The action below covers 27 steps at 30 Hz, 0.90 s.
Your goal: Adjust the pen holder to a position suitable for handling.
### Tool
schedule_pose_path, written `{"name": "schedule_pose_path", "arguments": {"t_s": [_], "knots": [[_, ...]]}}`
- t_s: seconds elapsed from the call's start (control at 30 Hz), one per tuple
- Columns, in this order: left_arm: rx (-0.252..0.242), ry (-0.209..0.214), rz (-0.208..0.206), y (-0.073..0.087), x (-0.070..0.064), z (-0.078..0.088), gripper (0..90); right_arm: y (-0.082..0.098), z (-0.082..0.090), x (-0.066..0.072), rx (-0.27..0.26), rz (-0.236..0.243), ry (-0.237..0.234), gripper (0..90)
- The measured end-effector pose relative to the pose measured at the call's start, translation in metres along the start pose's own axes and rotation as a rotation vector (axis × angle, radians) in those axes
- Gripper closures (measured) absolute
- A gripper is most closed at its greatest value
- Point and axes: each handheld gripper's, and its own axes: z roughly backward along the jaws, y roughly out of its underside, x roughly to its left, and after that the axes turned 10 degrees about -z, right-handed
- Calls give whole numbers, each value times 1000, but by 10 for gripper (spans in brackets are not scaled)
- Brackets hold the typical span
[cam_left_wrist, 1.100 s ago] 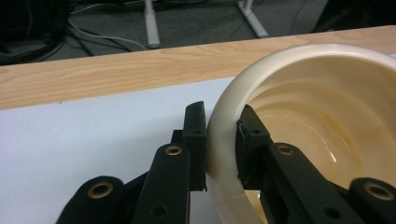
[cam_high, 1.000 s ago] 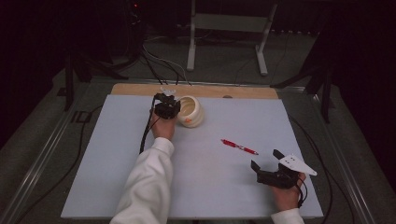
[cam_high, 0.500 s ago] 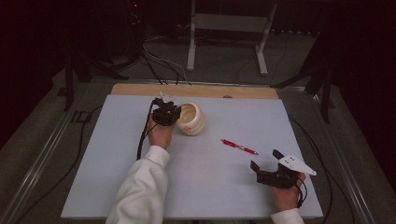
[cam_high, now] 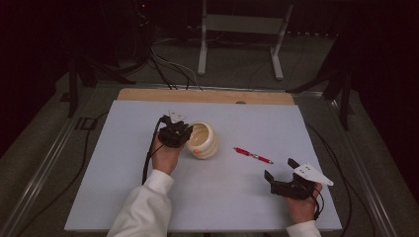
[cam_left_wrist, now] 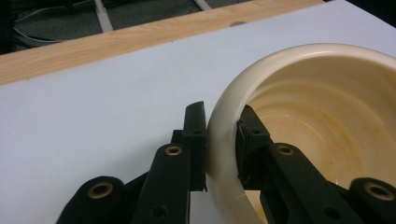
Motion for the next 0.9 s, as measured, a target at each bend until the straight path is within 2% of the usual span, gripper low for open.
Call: {"name": "schedule_pose_path", "arguments": {"t_s": [0.1,0.23,0.27,0.3,0.37,0.47,0.53,0.63,0.67,0.7,0.77,0.9], "knots": [[24,5,-6,5,-6,5,783,0,0,1,0,0,-1,0],[64,33,3,10,-11,9,783,0,0,1,1,2,0,0],[64,33,3,10,-11,9,783,0,0,1,1,2,0,0],[88,35,-1,11,-14,9,783,0,0,1,1,2,1,0],[105,36,-2,13,-15,7,780,0,0,2,3,2,1,0],[117,35,-7,16,-17,1,775,0,0,2,0,3,1,0],[103,31,4,16,-18,0,773,0,0,2,0,3,1,0],[80,58,18,16,-18,-2,746,0,-1,2,3,3,2,0],[70,65,25,16,-18,-2,662,0,0,2,1,3,1,0],[54,80,28,16,-18,-2,662,0,0,2,1,3,1,0],[8,112,31,15,-19,-1,574,0,0,2,0,3,0,0],[-53,114,34,15,-19,2,397,0,0,1,3,0,-2,0]]}}
